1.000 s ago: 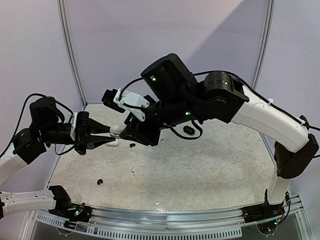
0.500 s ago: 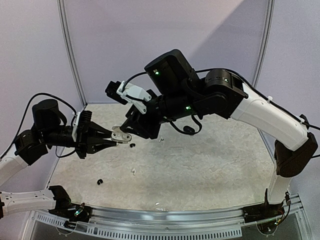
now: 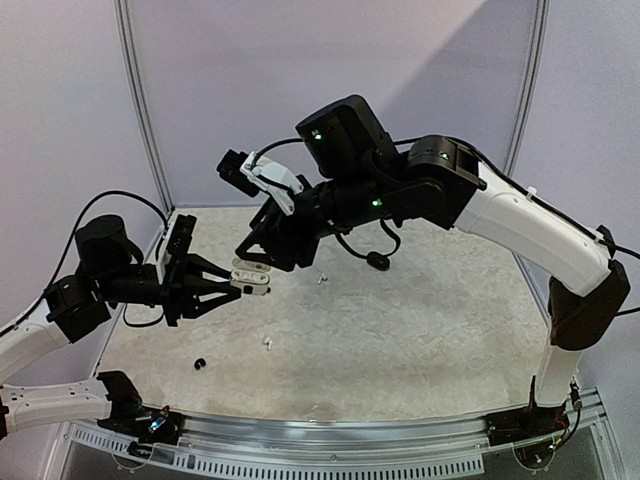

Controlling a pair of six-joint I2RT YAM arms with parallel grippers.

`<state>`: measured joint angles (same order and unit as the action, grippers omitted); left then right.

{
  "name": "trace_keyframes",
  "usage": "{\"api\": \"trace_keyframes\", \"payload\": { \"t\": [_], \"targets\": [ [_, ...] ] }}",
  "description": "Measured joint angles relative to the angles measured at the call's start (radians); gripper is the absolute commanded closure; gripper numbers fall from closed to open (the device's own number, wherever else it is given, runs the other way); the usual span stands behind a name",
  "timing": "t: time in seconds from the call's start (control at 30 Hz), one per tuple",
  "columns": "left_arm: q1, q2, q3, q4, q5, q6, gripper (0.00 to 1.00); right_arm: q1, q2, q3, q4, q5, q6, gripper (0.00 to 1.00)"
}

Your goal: Insert the wireless bluetooth earbuds into the charging case

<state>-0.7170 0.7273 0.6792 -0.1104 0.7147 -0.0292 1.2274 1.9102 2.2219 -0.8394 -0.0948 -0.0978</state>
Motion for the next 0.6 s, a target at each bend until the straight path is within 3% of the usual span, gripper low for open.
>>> {"api": "trace_keyframes", "payload": {
  "t": [0.3, 0.6],
  "targets": [
    [0.028, -0.003, -0.051, 0.058, -0.082, -0.080, 1.00, -0.119, -0.013, -0.064, 0.187, 0.011, 0.200, 0.42],
    [0.086, -0.033, -0.089, 0.069, -0.204, -0.114, 1.00, -0.284, 0.060, -0.150, 0.182, 0.402, 0.518, 0.45]
  ]
}}
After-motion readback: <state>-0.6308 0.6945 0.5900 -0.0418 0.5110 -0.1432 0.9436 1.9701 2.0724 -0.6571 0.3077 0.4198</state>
